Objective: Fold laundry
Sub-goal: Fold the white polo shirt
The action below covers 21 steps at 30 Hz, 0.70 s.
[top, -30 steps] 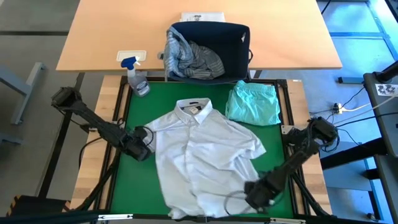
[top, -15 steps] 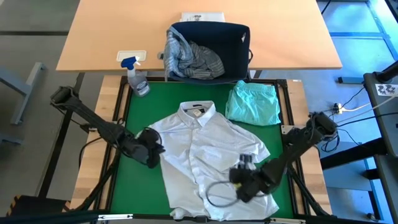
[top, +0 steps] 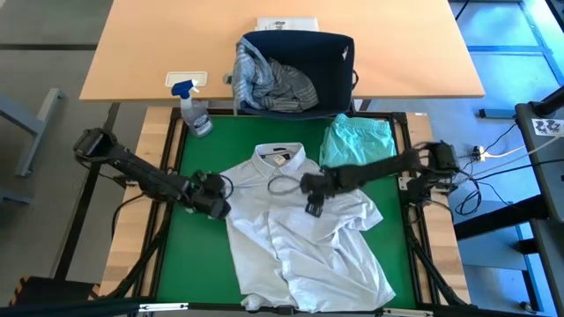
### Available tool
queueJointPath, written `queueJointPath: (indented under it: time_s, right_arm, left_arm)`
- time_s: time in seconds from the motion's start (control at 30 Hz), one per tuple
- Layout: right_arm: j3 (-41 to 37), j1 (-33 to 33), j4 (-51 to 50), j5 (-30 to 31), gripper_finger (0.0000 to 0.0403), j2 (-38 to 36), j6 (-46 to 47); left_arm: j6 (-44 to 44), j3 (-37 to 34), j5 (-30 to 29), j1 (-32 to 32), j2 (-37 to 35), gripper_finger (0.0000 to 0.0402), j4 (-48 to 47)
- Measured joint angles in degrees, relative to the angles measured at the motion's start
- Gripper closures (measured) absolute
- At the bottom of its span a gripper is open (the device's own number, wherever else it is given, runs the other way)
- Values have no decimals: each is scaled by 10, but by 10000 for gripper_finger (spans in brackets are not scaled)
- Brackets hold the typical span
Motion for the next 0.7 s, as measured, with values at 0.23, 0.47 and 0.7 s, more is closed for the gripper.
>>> queueJointPath:
  time_s: [0.23,0.47,0.7]
  right_arm:
    - [-15,-121,129,8,252,40,-103]
    - [3,-204,243,24,252,66,-182]
    - [70,-198,62,-118,252,-26,-201]
  left_arm:
    - [-37,-51,-11,90,-3,317,-52]
    - [39,-17,-2,124,-9,317,-87]
    - [124,99,69,112,-45,317,-112]
